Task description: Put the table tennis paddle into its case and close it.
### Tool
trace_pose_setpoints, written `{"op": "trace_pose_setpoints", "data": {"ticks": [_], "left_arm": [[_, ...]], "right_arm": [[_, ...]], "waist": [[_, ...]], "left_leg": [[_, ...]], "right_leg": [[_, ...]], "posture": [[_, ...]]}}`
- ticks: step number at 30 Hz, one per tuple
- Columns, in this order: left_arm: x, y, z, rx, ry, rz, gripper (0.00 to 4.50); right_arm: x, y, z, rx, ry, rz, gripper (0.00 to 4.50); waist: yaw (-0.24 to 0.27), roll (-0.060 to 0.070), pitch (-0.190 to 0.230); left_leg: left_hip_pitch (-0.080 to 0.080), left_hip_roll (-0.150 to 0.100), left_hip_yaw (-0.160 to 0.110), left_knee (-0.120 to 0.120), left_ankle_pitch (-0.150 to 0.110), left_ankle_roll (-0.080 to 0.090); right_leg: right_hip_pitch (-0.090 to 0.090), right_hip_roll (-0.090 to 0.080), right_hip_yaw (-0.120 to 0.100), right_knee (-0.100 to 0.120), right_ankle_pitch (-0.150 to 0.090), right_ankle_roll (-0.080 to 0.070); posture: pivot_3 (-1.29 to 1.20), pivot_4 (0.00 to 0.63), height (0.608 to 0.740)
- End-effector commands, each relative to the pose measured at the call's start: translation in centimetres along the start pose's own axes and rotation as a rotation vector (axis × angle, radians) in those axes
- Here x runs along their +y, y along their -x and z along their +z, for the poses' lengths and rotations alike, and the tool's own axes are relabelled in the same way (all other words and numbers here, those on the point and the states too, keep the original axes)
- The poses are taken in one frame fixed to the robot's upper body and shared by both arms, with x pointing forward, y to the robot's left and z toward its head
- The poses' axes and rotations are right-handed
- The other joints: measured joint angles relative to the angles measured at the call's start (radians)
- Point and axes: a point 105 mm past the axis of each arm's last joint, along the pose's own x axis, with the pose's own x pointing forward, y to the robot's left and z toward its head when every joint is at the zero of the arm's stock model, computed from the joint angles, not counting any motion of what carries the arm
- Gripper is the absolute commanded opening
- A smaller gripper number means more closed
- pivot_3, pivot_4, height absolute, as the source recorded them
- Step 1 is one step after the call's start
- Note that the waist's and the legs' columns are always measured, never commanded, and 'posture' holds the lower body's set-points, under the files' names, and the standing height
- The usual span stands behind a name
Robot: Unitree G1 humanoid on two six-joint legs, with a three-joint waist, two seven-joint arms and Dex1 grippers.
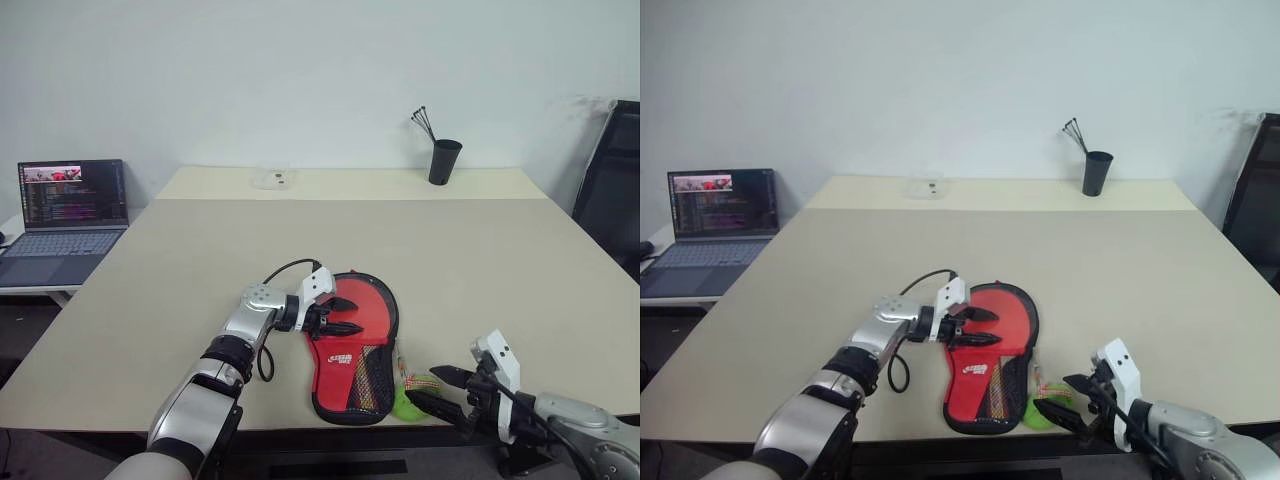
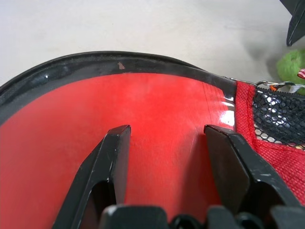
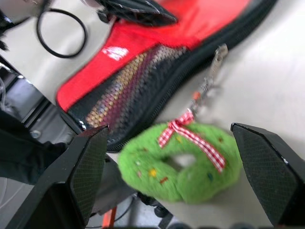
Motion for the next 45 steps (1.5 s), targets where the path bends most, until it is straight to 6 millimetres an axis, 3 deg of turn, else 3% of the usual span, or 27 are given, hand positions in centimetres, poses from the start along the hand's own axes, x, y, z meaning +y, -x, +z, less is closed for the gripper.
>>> {"op": "trace_pose_setpoints", "data": {"ticks": [1,9,10,13,19,23,32,35,39,45], "left_arm": [[-0.1,-0.2,0.1,-0.004,-0.009,-0.007,2.67],[-0.3,-0.3,0.1,-0.007,-0.017,-0.013,2.67],[-0.3,-0.3,0.1,-0.007,-0.018,-0.013,2.67],[-0.1,-0.3,0.2,-0.003,-0.029,-0.005,2.67],[-0.6,-0.8,-0.2,0.010,-0.033,-0.032,2.67],[-1.4,-1.3,-1.2,0.050,-0.038,-0.077,2.67],[-1.8,-1.9,-1.6,0.049,0.077,-0.113,2.67],[-1.6,-2.0,-1.9,0.073,0.079,-0.106,2.67],[-1.6,-2.0,-2.8,0.128,0.075,-0.096,2.67],[-2.1,-2.7,-3.2,0.132,0.112,-0.104,2.67]], "right_arm": [[-0.5,-0.2,-0.3,-0.006,0.033,-0.032,4.47],[-0.5,-0.6,-1.7,0.032,0.095,-0.035,4.47],[-0.6,-0.7,-1.8,0.033,0.105,-0.037,4.30],[-0.7,-0.8,-1.9,0.034,0.129,-0.048,3.57],[-0.7,-0.8,-1.3,0.012,0.156,-0.060,1.41],[-1.3,-0.1,0.3,-0.021,0.180,-0.074,0.10],[-3.6,1.3,5.9,-0.055,0.335,-0.066,0.01],[-3.9,1.4,7.0,-0.051,0.368,-0.053,0.01],[-4.0,1.4,7.2,-0.022,0.394,-0.027,0.01],[-3.2,1.9,5.0,0.053,0.379,0.016,0.01]], "waist": [[0.000,0.000,0.000],[0.001,-0.001,0.000],[0.001,-0.001,0.000],[0.001,-0.001,-0.001],[0.002,-0.001,-0.001],[0.002,-0.001,-0.001],[0.003,-0.001,-0.002],[0.004,-0.001,-0.002],[0.005,-0.001,-0.002],[0.006,-0.001,-0.004]], "left_leg": [[0.000,0.000,0.000,0.000,0.000,0.000],[0.000,-0.001,0.000,0.000,0.000,0.000],[0.000,-0.001,0.000,0.000,0.000,0.000],[0.000,-0.001,0.000,0.000,0.000,0.000],[0.000,-0.001,0.000,0.000,0.000,0.000],[0.000,-0.001,0.000,0.000,0.000,0.000],[0.004,-0.002,0.000,0.000,0.000,0.000],[0.005,-0.003,0.000,0.001,0.000,0.000],[0.006,-0.003,-0.001,0.001,0.000,0.000],[0.012,-0.001,-0.001,0.000,0.000,0.000]], "right_leg": [[0.000,0.000,0.000,0.000,0.000,0.000],[0.000,0.000,-0.001,0.000,0.000,0.000],[0.000,0.000,-0.001,0.000,0.000,0.000],[0.001,0.000,-0.001,0.000,0.000,0.000],[0.001,0.000,-0.001,0.000,0.000,0.000],[0.001,0.000,-0.001,0.000,0.000,0.000],[0.005,0.000,-0.002,-0.001,0.000,0.000],[0.006,0.000,-0.001,-0.001,0.000,0.000],[0.007,0.000,-0.001,-0.001,0.000,0.000],[0.013,-0.001,-0.001,-0.002,0.000,0.000]], "posture": [[0.00,0.150,0.740],[0.00,0.150,0.740],[0.00,0.150,0.740],[0.00,0.150,0.740],[0.00,0.150,0.740],[0.00,0.150,0.740],[0.00,0.150,0.740],[0.00,0.150,0.740],[0.00,0.150,0.740],[0.00,0.150,0.740]]}}
